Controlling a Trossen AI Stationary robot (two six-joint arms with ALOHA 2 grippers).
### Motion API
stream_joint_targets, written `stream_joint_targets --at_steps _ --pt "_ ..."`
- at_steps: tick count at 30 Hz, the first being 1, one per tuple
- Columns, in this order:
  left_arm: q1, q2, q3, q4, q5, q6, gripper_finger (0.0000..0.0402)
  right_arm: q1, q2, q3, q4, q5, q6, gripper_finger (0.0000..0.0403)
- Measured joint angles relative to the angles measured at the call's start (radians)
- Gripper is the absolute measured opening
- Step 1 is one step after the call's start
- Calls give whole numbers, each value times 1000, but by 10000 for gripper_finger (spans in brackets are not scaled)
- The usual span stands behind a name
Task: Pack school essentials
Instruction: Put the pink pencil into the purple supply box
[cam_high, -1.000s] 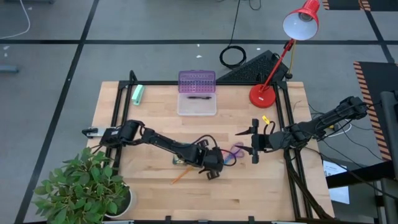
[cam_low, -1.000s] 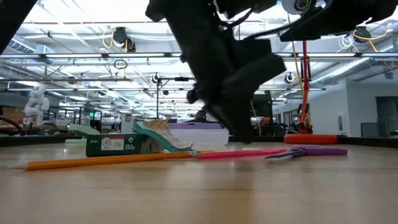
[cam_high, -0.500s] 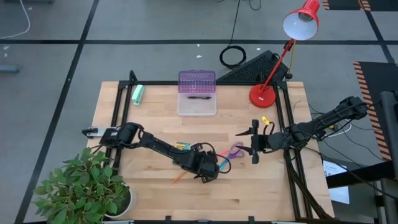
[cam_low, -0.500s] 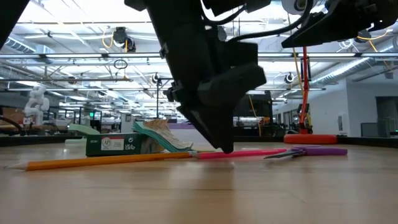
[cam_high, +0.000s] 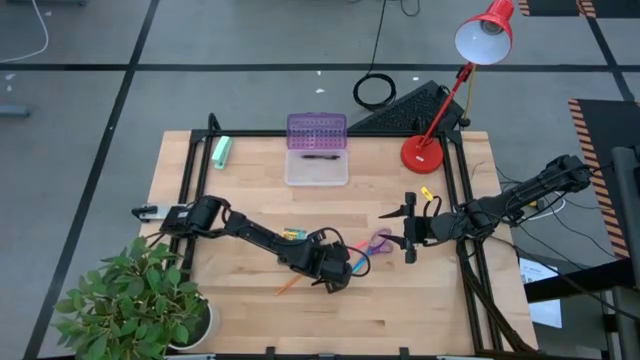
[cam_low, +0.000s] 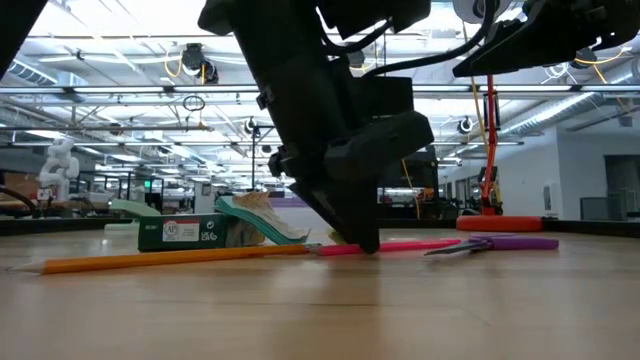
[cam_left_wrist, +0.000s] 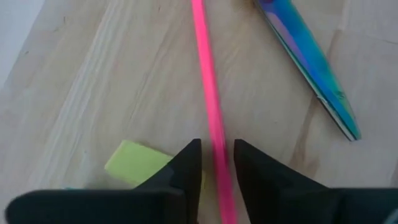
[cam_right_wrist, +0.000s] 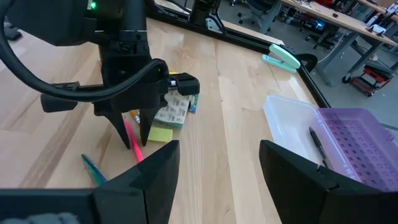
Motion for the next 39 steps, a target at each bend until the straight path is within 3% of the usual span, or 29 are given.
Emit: stream_joint_targets --at_steps 13,39 --pt "1 2 -1 2 3 2 29 0 0 0 0 0 0 215" --pt "4 4 -1 3 0 2 31 0 0 0 0 -1 -1 215"
